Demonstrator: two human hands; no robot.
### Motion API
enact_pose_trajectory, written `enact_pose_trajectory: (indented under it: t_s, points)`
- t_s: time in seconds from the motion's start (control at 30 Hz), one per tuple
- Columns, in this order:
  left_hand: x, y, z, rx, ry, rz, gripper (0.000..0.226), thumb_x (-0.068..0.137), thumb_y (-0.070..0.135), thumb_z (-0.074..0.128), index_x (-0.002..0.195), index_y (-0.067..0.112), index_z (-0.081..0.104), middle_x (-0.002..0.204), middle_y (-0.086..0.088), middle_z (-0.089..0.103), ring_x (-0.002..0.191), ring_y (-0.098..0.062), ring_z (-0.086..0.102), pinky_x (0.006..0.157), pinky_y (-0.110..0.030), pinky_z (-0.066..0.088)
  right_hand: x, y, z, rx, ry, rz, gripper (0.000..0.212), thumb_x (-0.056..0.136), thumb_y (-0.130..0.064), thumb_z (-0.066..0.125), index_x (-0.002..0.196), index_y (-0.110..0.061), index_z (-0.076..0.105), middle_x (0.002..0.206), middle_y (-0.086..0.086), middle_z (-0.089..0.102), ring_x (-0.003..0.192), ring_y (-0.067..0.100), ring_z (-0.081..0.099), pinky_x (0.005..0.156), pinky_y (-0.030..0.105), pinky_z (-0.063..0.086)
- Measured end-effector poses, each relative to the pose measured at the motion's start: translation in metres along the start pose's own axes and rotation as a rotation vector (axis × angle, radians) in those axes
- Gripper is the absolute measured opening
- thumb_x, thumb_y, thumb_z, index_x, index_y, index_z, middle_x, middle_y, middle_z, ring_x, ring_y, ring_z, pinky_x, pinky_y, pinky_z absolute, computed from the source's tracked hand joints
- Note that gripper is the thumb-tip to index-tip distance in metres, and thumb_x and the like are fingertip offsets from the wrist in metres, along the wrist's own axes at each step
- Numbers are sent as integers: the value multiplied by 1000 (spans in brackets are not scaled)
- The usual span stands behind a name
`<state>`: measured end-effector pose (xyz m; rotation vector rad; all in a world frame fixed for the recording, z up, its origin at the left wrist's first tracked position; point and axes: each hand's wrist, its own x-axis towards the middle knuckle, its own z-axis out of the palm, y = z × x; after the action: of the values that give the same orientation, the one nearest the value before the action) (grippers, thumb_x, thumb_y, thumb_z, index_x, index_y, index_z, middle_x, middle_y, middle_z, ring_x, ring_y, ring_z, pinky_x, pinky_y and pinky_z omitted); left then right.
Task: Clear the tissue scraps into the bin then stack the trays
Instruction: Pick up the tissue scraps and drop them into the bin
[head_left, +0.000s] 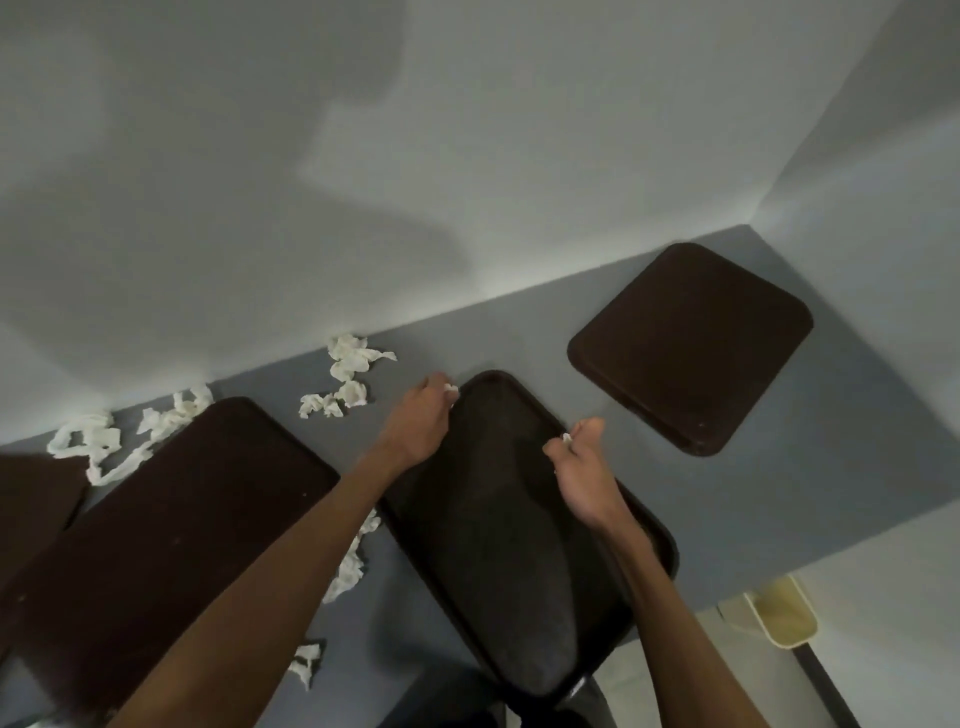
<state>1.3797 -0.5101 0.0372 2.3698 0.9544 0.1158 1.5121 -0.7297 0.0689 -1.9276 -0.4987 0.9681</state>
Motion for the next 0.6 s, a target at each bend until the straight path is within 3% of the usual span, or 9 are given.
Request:
enact_pose_trajectory:
  t_s: [0.17, 0.27, 0.4, 0.6]
  points:
    - [-44, 64, 10, -141, -7, 105, 27, 111, 33, 38, 104, 14, 57, 91, 0, 63, 81, -17, 60, 73, -32, 44, -29, 15, -16, 35, 68, -18, 15, 105, -20, 55, 97, -24, 43, 85, -1, 51, 74, 13, 51, 71, 35, 43]
    - [-66, 101, 28, -223, -65, 146, 18, 109, 28, 46, 104, 18, 59, 89, 5, 66, 79, -8, 64, 72, -27, 50, -50, 33, -39, 94, 147, -39, 12, 102, -27, 58, 98, -32, 48, 79, -2, 61, 72, 14, 60, 76, 49, 54]
    - [-85, 158, 65, -307, -140, 155, 14, 106, 27, 53, 109, 21, 66, 92, 6, 69, 82, -4, 67, 78, -25, 57, -81, 60, -87, 221, 286, -94, 10, 102, -20, 60, 103, -30, 58, 85, -3, 74, 80, 17, 72, 89, 52, 58]
    - [-108, 249, 145, -340, -215, 230, 17, 103, 27, 59, 116, 23, 69, 104, 10, 68, 94, -2, 65, 91, -29, 54, -127, 126, -183, 200, 421, -168, 6, 107, -23, 62, 109, -27, 65, 98, -8, 76, 90, 17, 77, 89, 53, 60]
